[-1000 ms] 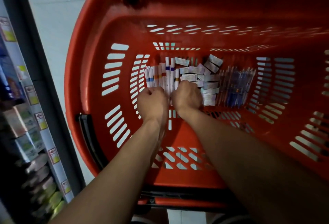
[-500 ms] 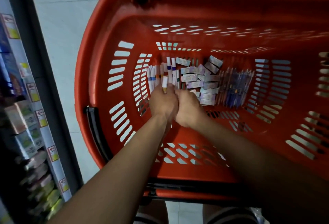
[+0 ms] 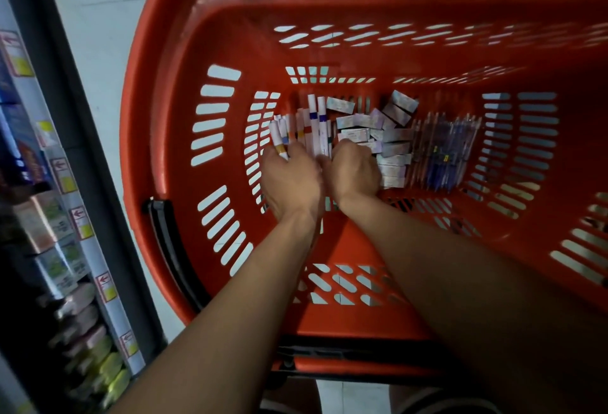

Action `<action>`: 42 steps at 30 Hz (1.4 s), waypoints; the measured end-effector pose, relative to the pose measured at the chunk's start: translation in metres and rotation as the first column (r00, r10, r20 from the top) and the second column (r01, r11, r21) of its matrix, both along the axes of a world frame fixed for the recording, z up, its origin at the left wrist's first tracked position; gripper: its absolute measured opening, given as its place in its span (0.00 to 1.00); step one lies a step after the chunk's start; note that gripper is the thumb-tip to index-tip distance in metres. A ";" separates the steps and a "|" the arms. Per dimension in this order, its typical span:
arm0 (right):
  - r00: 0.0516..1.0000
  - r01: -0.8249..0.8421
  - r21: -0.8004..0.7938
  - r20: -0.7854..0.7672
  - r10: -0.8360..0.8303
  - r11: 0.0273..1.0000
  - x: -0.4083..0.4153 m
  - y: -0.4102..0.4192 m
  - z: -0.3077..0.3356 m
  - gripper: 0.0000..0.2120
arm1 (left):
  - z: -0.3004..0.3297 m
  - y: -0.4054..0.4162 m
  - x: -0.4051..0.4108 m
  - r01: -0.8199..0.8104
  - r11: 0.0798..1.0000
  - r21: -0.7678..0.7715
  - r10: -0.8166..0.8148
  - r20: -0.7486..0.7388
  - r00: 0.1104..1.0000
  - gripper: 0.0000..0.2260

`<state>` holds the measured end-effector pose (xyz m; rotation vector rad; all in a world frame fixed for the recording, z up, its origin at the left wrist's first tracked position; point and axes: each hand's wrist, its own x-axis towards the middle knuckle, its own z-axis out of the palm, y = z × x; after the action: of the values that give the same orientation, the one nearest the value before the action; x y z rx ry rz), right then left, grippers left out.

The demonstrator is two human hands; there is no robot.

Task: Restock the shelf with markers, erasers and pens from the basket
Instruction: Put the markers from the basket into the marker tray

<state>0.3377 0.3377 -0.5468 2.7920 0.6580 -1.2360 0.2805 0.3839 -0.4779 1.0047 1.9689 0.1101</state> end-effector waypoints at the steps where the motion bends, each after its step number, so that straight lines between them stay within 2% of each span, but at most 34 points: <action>1: 1.000 -0.010 0.003 0.020 0.010 1.000 -0.001 0.001 -0.001 0.16 | 0.001 0.000 -0.001 -0.003 1.000 -0.006 0.003 0.007 1.000 0.11; 4: 0.998 -0.035 -0.005 0.054 0.035 0.999 -0.003 0.001 -0.003 0.12 | 0.001 -0.001 0.000 -0.003 1.000 -0.008 0.002 -0.013 1.000 0.09; 7: 1.000 -0.023 0.019 0.013 0.022 1.000 0.002 -0.006 0.000 0.10 | -0.001 0.001 -0.001 0.033 0.998 -0.050 -0.033 -0.001 0.999 0.08; 10: 0.985 0.048 0.153 -0.171 -0.021 0.987 0.012 -0.017 0.015 0.13 | -0.001 0.004 -0.001 0.113 0.989 -0.099 -0.114 -0.008 0.993 0.12; 13: 0.937 0.094 0.240 -0.350 -0.005 0.966 0.018 -0.021 0.040 0.09 | 0.000 0.005 0.002 0.168 0.984 -0.065 -0.169 -0.003 0.986 0.19; 15: 0.906 0.088 0.278 -0.420 0.039 0.957 0.018 -0.022 0.053 0.06 | 0.000 0.003 0.003 0.242 0.969 -0.041 -0.242 0.006 0.970 0.16; 18: 0.873 0.094 0.320 -0.482 0.077 0.943 0.020 -0.027 0.059 0.12 | 0.000 0.000 -0.001 0.368 0.929 0.032 -0.367 -0.030 0.930 0.11; 22: 0.949 0.045 0.218 -0.314 0.026 0.975 0.026 -0.027 0.040 0.09 | 0.000 0.000 -0.002 0.407 0.911 0.066 -0.401 -0.090 0.912 0.07; 27: 0.991 -0.041 0.058 -0.121 0.047 0.997 0.018 -0.015 0.010 0.11 | 0.000 -0.004 0.001 0.305 0.951 0.051 -0.307 0.035 0.951 0.06; 32: 0.999 -0.047 -0.052 -0.017 0.046 0.998 0.003 -0.004 -0.004 0.12 | 0.003 -0.001 0.002 0.226 0.974 0.030 -0.228 0.126 0.965 0.07; 36: 0.998 0.024 -0.038 -0.054 -0.026 0.999 0.001 0.004 -0.002 0.19 | 0.006 0.003 0.002 0.190 0.982 0.001 -0.188 0.149 0.971 0.06; 40: 0.997 0.057 -0.003 -0.050 -0.057 0.998 0.008 -0.005 0.010 0.17 | 0.009 0.007 -0.001 0.190 0.982 -0.005 -0.188 0.114 0.976 0.05; 42: 0.986 0.115 0.090 -0.132 -0.103 0.989 0.012 -0.015 0.018 0.16 | 0.008 0.009 -0.003 0.239 0.971 -0.020 -0.236 0.094 0.967 0.06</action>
<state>0.3500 0.3225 -0.5289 2.8826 0.5941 -1.4504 0.2779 0.3932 -0.4699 1.1869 1.7490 -0.0085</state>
